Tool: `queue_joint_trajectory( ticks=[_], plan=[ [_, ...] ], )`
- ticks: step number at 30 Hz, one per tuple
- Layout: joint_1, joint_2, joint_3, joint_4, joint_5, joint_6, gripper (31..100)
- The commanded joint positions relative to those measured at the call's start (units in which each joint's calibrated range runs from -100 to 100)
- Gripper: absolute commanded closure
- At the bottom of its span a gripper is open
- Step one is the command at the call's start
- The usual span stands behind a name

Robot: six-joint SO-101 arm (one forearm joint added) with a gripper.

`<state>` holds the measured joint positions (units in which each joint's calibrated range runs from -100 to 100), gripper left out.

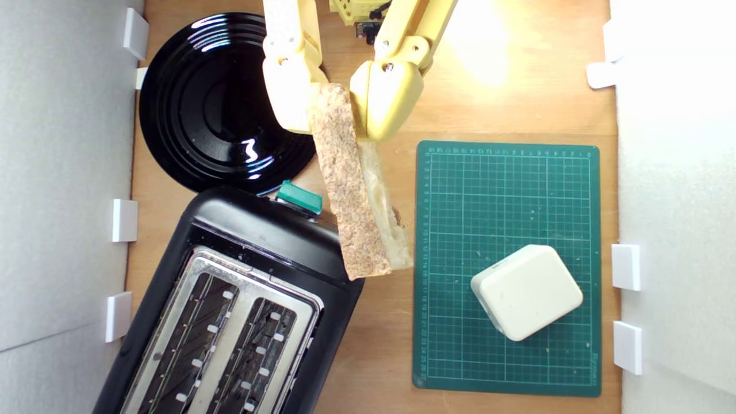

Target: Pick bread and place in toaster

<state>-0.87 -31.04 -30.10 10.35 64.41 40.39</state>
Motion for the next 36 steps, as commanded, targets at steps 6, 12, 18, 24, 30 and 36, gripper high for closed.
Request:
queue_joint_trajectory(
  ticks=[6, 12, 18, 24, 30, 36],
  plan=[
    [3.0, 0.5, -3.2, 4.2, 0.2, 6.7, 71.7],
    [3.0, 3.9, -3.3, 11.0, 0.1, 6.4, 71.7],
    [3.0, 5.4, -3.2, 15.8, -0.5, 4.7, 71.7],
    [2.7, 8.0, -3.2, 20.7, -2.5, 2.3, 71.7],
    [2.4, 8.9, -3.1, 24.0, -4.6, -0.4, 71.7],
    [3.0, 11.2, -3.1, 24.1, -4.6, -3.0, 71.7]
  ],
)
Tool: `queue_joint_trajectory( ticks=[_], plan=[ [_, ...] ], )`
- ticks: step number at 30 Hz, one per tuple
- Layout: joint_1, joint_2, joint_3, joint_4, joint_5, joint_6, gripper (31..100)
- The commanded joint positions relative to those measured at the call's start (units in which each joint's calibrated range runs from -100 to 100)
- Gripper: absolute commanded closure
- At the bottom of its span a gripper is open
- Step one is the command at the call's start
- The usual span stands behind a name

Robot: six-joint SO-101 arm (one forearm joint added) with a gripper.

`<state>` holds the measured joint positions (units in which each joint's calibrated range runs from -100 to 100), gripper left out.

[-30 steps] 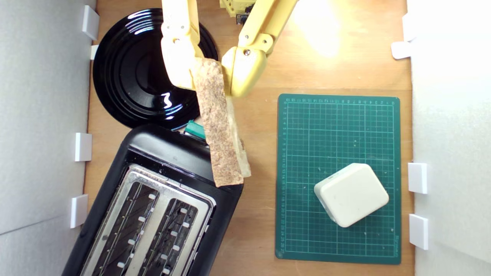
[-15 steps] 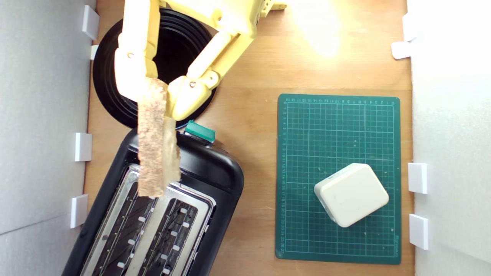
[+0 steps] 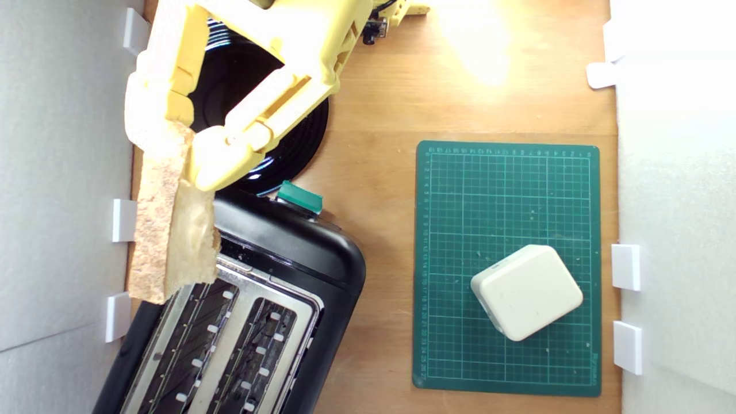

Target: Pick bread and place in toaster

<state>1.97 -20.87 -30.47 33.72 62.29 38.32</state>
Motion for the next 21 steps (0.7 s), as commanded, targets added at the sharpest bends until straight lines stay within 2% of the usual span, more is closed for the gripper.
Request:
queue_joint_trajectory(
  ticks=[1, 21],
  plan=[
    [0.0, 1.6, -2.7, 0.7, -2.5, -1.0, 71.7],
    [1.3, 6.1, -2.7, -0.1, -3.0, -1.8, 71.7]
  ],
)
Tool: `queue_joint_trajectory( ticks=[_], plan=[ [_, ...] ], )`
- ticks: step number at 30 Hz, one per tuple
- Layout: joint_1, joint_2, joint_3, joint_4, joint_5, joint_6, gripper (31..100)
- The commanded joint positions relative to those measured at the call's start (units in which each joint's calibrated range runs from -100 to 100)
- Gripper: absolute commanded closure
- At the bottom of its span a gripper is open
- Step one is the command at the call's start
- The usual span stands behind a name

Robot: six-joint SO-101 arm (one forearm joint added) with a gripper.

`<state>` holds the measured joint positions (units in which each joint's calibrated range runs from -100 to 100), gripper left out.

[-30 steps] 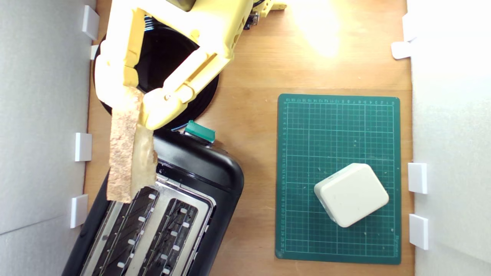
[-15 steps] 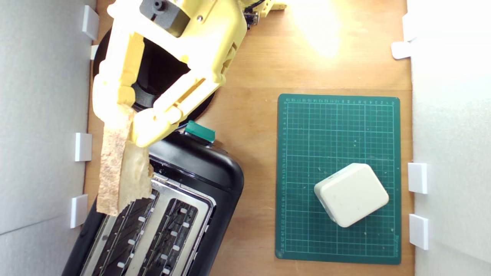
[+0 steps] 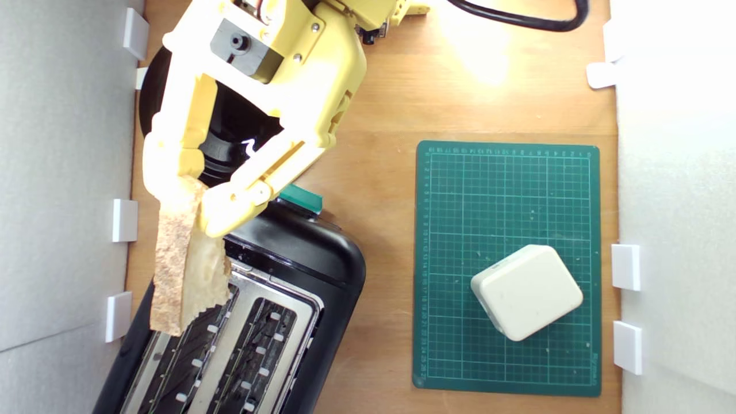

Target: Pick bread and place in toaster

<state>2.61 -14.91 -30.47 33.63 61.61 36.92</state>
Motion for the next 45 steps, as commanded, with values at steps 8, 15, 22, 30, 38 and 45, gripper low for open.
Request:
queue_joint_trajectory(
  ticks=[8, 15, 22, 30, 38, 45],
  plan=[
    [0.8, 2.3, -2.6, 0.4, -2.1, -0.1, 71.7],
    [3.6, 2.4, -2.2, -0.2, -2.2, 0.0, 71.7],
    [4.7, 4.5, -2.3, -0.3, -2.2, -0.1, 71.7],
    [4.7, 5.2, -2.3, -2.4, -2.2, 0.0, 71.7],
    [4.7, 7.0, -2.3, -2.5, -2.3, 0.0, 71.7],
    [4.8, 8.2, -2.6, -2.4, -2.5, -0.3, 71.7]
  ],
)
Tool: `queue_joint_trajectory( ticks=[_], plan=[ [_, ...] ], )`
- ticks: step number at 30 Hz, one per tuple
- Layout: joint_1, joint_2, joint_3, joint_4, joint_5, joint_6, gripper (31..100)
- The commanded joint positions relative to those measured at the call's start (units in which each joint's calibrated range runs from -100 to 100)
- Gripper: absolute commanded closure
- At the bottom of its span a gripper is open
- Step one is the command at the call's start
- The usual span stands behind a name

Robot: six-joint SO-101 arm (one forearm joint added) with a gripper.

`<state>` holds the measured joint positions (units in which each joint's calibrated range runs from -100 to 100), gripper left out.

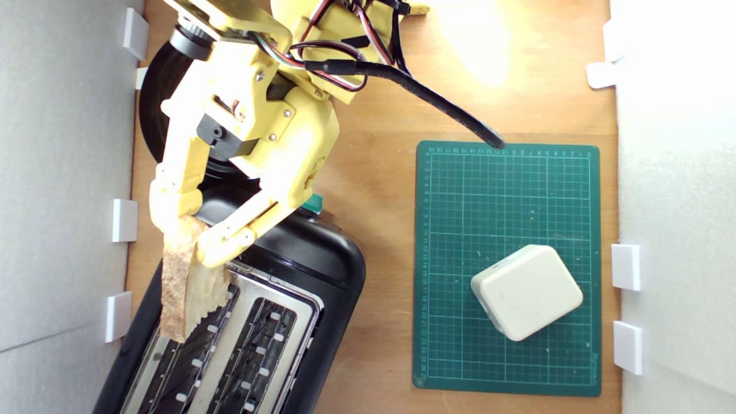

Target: Pick bread and place in toaster

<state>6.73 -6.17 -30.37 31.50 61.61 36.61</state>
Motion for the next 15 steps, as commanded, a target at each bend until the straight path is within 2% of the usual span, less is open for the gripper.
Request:
queue_joint_trajectory(
  ticks=[1, 11, 15],
  plan=[
    [0.7, -0.5, -2.7, -0.4, -2.5, 0.0, 71.7],
    [0.7, 1.3, -2.9, 0.1, -2.6, -0.2, 71.7],
    [1.9, 2.1, -2.9, -0.3, -2.7, -0.2, 71.7]
  ],
)
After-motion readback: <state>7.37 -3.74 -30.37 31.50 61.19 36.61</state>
